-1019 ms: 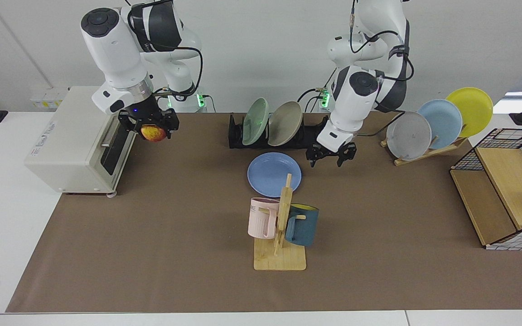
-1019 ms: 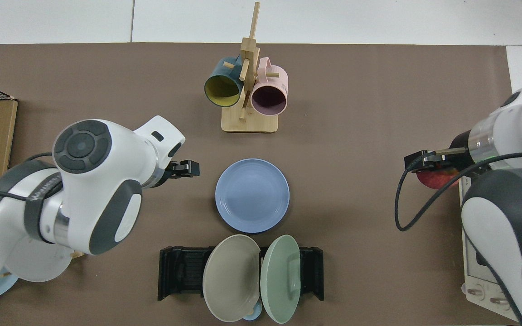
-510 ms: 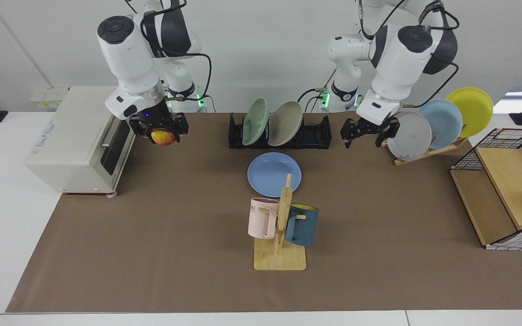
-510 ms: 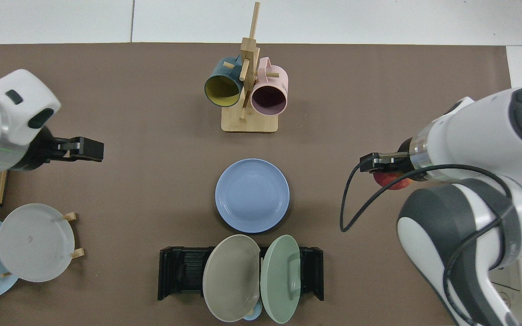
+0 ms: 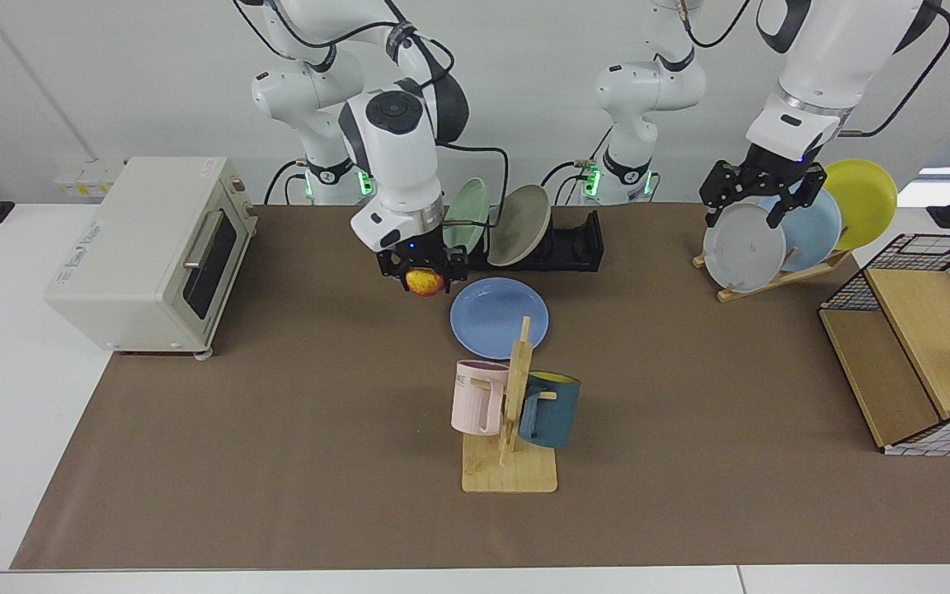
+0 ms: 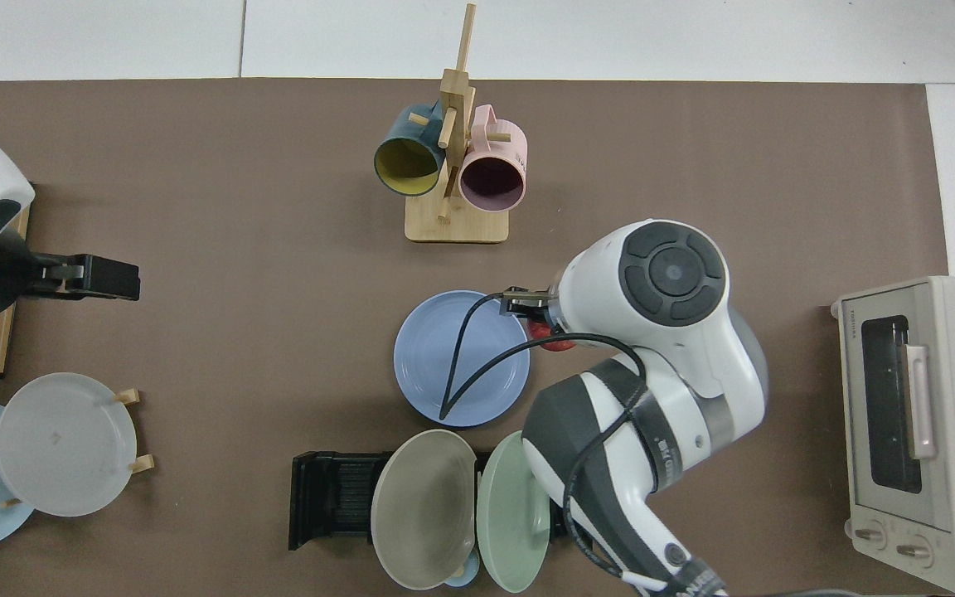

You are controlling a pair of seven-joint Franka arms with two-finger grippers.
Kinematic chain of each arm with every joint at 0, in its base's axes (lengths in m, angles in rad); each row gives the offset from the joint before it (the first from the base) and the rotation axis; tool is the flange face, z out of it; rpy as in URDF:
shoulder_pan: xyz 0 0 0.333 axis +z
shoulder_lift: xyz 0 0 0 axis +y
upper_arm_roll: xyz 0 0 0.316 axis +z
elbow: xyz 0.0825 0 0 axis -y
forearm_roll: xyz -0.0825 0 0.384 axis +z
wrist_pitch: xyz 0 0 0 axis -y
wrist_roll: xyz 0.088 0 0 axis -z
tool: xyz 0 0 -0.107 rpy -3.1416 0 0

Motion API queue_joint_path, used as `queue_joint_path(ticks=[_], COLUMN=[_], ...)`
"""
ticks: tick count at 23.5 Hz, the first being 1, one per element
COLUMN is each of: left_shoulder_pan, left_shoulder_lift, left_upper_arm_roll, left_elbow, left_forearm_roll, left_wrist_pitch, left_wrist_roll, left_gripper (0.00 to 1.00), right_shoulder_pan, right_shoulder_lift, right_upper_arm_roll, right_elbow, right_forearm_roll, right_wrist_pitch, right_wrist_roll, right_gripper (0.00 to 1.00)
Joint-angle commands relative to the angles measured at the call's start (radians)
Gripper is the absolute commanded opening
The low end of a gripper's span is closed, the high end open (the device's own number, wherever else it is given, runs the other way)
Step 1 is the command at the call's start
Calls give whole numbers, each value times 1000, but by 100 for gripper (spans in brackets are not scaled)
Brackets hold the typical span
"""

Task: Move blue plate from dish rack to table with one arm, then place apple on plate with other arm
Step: 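Carry the red apple with the right gripper over the blue plate, then lower the apple onto the plate and open the right gripper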

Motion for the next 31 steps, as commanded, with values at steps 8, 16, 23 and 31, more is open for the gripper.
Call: queue_joint_path(ticks=[8,16,23,31], left_shoulder_pan=[6,8,16,35], left_shoulder_lift=[-13,-17,-17,-17], left_upper_arm_roll=[33,32,30,33], left_elbow=[-11,-10,-25,-40], left_forearm_roll=[15,5,-14,-17], left_wrist_pitch=[-13,-42,-30,15], left_wrist_roll=[72,72,70,81], left_gripper=[100,100,100,100], right_shoulder_pan=[175,192,192,189], right_shoulder_lift=[196,256,265,193], right_upper_arm_roll=[-15,-10,-8,-18], right_elbow=[44,39,27,45], right_forearm_roll=[-2,-5,-5,-4], right_wrist_pitch=[158,216,212,143], right_wrist_roll=[228,242,239,230], right_gripper=[0,0,100,100])
